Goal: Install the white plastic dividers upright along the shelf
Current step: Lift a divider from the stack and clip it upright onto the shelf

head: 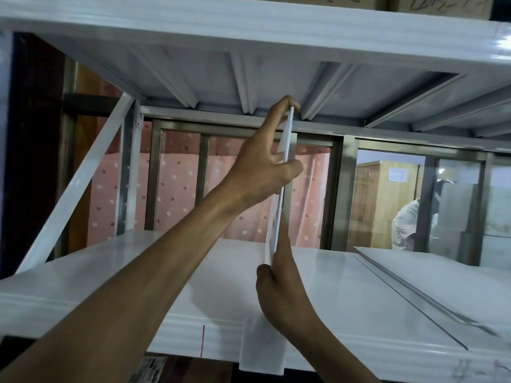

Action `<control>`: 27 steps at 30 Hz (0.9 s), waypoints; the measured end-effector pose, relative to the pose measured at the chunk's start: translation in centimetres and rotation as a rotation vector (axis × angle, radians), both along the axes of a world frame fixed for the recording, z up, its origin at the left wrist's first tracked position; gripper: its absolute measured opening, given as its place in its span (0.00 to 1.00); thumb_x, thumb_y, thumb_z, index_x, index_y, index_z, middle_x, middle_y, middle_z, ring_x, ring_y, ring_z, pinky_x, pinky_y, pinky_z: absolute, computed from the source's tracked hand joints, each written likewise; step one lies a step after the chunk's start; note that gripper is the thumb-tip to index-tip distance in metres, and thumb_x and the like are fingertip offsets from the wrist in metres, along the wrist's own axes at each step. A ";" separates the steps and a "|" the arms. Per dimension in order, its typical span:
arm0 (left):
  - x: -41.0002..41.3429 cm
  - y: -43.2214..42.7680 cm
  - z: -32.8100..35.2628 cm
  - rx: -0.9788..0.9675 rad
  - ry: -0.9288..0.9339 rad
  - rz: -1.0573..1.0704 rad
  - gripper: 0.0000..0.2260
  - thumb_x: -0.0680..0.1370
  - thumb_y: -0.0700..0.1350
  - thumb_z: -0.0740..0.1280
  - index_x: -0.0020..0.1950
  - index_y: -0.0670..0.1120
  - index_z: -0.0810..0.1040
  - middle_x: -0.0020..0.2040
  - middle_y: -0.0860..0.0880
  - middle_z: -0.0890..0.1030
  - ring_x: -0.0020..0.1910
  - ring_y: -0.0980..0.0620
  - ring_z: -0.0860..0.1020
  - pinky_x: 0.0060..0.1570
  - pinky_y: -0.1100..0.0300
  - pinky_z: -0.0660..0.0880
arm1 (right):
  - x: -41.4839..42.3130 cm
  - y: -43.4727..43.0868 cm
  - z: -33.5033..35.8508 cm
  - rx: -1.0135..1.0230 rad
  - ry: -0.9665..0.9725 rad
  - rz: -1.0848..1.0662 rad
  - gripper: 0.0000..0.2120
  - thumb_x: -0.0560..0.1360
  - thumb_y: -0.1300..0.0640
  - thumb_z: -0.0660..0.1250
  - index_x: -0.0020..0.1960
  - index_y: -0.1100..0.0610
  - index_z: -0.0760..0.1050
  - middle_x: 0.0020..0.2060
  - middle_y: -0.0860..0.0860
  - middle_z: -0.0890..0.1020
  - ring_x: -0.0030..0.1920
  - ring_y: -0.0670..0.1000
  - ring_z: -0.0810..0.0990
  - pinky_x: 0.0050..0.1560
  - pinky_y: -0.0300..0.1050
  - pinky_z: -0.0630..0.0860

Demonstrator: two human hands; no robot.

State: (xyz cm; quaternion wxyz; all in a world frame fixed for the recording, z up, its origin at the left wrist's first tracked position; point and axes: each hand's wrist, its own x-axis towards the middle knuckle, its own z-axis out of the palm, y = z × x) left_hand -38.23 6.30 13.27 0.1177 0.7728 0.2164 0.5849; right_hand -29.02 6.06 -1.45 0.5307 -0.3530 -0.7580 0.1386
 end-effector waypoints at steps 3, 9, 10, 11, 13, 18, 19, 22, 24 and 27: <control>-0.2 -0.1 -0.2 0.005 -0.008 -0.013 0.35 0.74 0.31 0.66 0.74 0.58 0.62 0.74 0.52 0.64 0.62 0.57 0.73 0.53 0.53 0.82 | -0.1 0.1 -0.2 0.004 0.010 0.003 0.43 0.72 0.65 0.53 0.73 0.31 0.37 0.75 0.34 0.48 0.73 0.50 0.60 0.69 0.59 0.63; 0.2 0.0 -0.5 -0.003 -0.003 0.000 0.36 0.73 0.34 0.67 0.74 0.61 0.61 0.77 0.50 0.65 0.70 0.39 0.71 0.65 0.42 0.75 | 0.2 -0.3 0.1 -0.024 0.025 -0.012 0.42 0.74 0.65 0.57 0.71 0.32 0.38 0.75 0.36 0.50 0.73 0.43 0.58 0.72 0.39 0.59; 0.2 0.0 -0.5 0.003 -0.010 0.005 0.36 0.73 0.34 0.68 0.74 0.60 0.61 0.76 0.51 0.64 0.71 0.43 0.70 0.67 0.44 0.74 | 0.4 -0.4 0.3 -0.037 0.030 -0.005 0.42 0.75 0.64 0.60 0.72 0.33 0.39 0.74 0.33 0.50 0.72 0.38 0.55 0.70 0.30 0.55; 0.1 0.0 -0.5 0.012 -0.015 0.014 0.36 0.73 0.35 0.69 0.75 0.60 0.61 0.77 0.52 0.63 0.72 0.48 0.68 0.69 0.45 0.72 | 0.6 -0.4 0.3 -0.051 0.040 -0.001 0.41 0.75 0.59 0.63 0.73 0.33 0.40 0.73 0.30 0.50 0.71 0.36 0.54 0.68 0.28 0.53; 0.0 0.0 -0.6 0.019 -0.024 0.038 0.38 0.72 0.41 0.72 0.76 0.61 0.58 0.78 0.53 0.61 0.75 0.51 0.64 0.71 0.45 0.69 | 1.2 -0.5 0.4 -0.073 0.069 -0.005 0.41 0.72 0.44 0.67 0.74 0.32 0.42 0.70 0.26 0.50 0.70 0.35 0.55 0.70 0.39 0.57; 0.8 -1.3 0.5 0.115 -0.174 0.146 0.38 0.71 0.52 0.72 0.77 0.56 0.58 0.78 0.49 0.61 0.74 0.49 0.64 0.71 0.44 0.68 | 4.6 -1.5 1.5 -0.067 0.142 -0.066 0.39 0.66 0.32 0.65 0.73 0.33 0.52 0.68 0.31 0.62 0.62 0.33 0.65 0.59 0.40 0.65; 1.3 -1.9 0.9 0.191 -0.206 0.190 0.36 0.71 0.52 0.72 0.77 0.53 0.60 0.76 0.49 0.64 0.72 0.50 0.66 0.69 0.46 0.69 | 5.6 -1.7 1.7 -0.063 0.152 -0.088 0.37 0.67 0.32 0.63 0.72 0.35 0.55 0.67 0.33 0.64 0.62 0.35 0.67 0.58 0.39 0.65; 4.4 -3.7 2.0 0.463 -0.175 0.360 0.32 0.71 0.55 0.70 0.72 0.49 0.67 0.68 0.50 0.72 0.66 0.51 0.71 0.64 0.49 0.72 | 9.0 -2.3 2.0 -0.047 0.179 -0.108 0.29 0.67 0.33 0.58 0.67 0.34 0.61 0.62 0.30 0.68 0.57 0.31 0.70 0.52 0.27 0.66; 7.4 -4.5 2.1 0.507 -0.109 0.402 0.29 0.71 0.57 0.68 0.70 0.50 0.70 0.62 0.52 0.76 0.61 0.50 0.73 0.59 0.50 0.73 | 11.7 -2.5 1.9 -0.042 0.167 -0.120 0.25 0.68 0.33 0.58 0.64 0.34 0.64 0.59 0.30 0.69 0.55 0.31 0.71 0.44 0.23 0.66; 13.1 -5.2 1.0 0.381 0.025 0.332 0.23 0.72 0.56 0.69 0.66 0.54 0.72 0.55 0.56 0.78 0.58 0.52 0.76 0.56 0.51 0.76 | 17.2 -3.3 1.4 -0.049 0.162 -0.124 0.24 0.69 0.34 0.59 0.63 0.39 0.69 0.59 0.34 0.73 0.58 0.40 0.75 0.48 0.27 0.69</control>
